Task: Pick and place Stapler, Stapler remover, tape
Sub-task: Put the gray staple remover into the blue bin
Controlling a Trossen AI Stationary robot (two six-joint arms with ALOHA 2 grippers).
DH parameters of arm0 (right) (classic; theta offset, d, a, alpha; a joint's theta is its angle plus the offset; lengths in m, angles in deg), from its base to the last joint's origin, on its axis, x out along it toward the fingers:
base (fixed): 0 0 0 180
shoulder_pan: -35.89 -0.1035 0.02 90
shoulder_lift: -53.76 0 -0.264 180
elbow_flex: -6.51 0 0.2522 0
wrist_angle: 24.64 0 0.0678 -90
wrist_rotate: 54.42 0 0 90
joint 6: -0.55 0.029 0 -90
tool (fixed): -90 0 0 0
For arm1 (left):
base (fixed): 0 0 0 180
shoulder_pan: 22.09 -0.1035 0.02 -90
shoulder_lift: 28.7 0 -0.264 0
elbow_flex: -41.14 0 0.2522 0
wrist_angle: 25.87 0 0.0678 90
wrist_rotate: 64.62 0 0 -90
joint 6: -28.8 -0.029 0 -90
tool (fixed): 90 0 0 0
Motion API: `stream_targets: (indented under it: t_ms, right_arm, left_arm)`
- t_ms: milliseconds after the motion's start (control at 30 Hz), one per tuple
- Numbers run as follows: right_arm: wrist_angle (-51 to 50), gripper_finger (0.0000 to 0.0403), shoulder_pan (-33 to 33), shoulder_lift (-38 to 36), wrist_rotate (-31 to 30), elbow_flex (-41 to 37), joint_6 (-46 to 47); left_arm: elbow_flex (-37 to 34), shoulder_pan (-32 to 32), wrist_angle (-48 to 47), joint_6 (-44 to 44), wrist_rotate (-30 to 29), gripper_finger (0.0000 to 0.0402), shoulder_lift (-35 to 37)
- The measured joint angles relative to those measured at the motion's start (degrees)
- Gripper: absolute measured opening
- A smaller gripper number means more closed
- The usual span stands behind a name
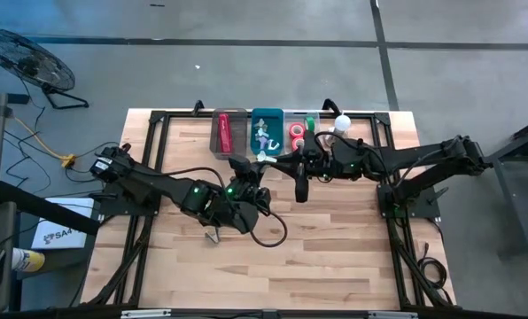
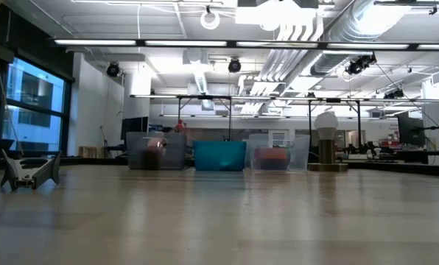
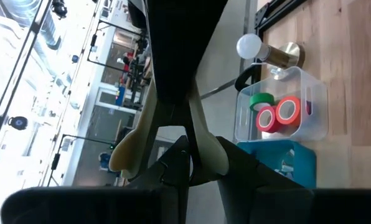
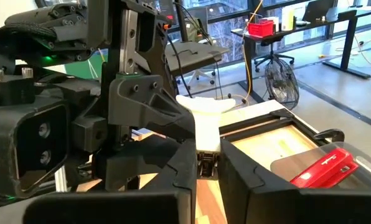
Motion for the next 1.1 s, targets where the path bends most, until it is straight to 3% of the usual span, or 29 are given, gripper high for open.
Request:
stream_targets:
  t_ms: [567, 933, 1100]
  right_arm:
    - [-0.27, 0.0031, 0.00, -0.04, 0.20, 0.00, -0.27]
    - [-1.66, 0.0031, 0.00, -0.04, -0.91, 0.00, -0.48]
    - [-2.78, 0.0031, 0.00, -0.09, -2.47, 0.09, 0.22]
  left_arm:
    - [0.00, 0.02, 0.20, -1.35, 1.35, 0.0069, 0.09]
    - [0.00, 0.20, 0.57, -2.53, 2.79, 0.0203, 0.13]
    - [0.00, 0.31, 0.63, -5.36, 1.49, 0.0235, 0.09]
